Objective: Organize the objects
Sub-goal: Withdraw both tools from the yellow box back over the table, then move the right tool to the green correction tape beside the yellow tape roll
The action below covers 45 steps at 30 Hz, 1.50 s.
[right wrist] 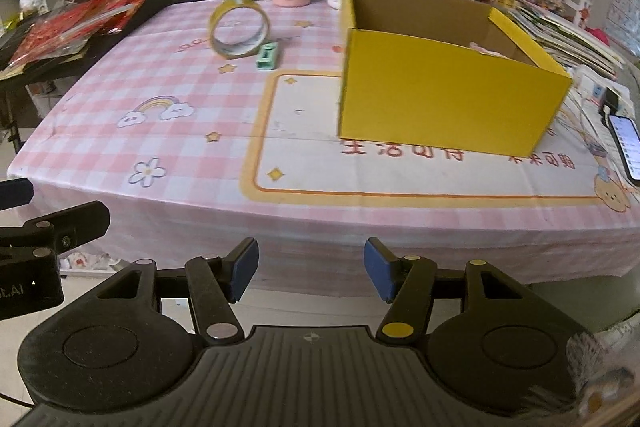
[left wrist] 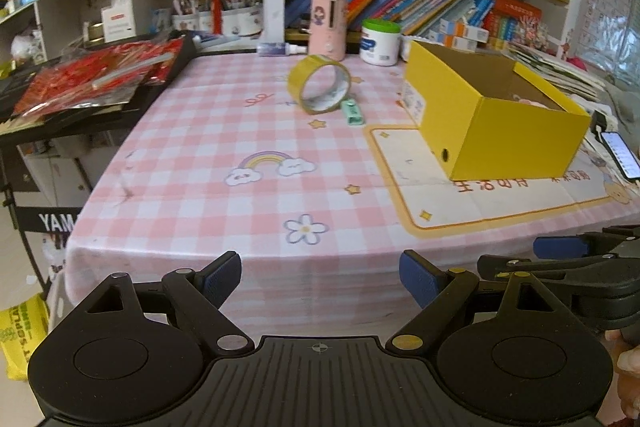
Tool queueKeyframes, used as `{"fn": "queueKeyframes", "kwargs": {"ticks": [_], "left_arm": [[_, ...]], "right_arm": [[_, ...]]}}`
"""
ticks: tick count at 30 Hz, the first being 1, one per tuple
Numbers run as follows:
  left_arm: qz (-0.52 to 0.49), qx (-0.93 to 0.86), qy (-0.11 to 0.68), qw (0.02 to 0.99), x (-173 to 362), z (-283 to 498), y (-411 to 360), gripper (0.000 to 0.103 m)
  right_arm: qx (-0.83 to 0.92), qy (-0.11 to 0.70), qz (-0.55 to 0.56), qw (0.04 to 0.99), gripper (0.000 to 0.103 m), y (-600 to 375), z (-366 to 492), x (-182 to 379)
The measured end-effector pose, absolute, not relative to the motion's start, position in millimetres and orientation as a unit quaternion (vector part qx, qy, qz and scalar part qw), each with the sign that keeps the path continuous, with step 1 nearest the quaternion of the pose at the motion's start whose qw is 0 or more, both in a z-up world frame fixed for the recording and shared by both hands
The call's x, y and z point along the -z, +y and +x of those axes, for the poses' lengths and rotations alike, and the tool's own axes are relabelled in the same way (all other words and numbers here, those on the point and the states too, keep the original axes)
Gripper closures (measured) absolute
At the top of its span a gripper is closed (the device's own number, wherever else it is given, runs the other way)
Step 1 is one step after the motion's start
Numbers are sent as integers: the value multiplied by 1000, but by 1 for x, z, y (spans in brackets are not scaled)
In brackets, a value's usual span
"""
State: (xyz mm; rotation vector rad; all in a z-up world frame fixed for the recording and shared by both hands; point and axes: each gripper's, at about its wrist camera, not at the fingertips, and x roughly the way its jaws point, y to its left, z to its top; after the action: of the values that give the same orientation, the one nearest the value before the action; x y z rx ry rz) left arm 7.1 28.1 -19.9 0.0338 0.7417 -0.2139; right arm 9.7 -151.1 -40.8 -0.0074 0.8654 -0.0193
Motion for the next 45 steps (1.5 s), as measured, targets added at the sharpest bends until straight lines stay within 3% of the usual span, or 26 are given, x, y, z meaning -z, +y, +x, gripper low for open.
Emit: {"fn": "queueKeyframes", "kwargs": {"ticks": [26, 45], "left_arm": [[-14, 66, 355, 932, 19, 16, 74, 15], [-28, 44, 342, 938, 13, 93, 73, 17]], "right_arm": [[-42, 406, -37, 912, 47, -99, 33, 34], [-65, 388, -34, 919, 51, -101, 112, 30]]}}
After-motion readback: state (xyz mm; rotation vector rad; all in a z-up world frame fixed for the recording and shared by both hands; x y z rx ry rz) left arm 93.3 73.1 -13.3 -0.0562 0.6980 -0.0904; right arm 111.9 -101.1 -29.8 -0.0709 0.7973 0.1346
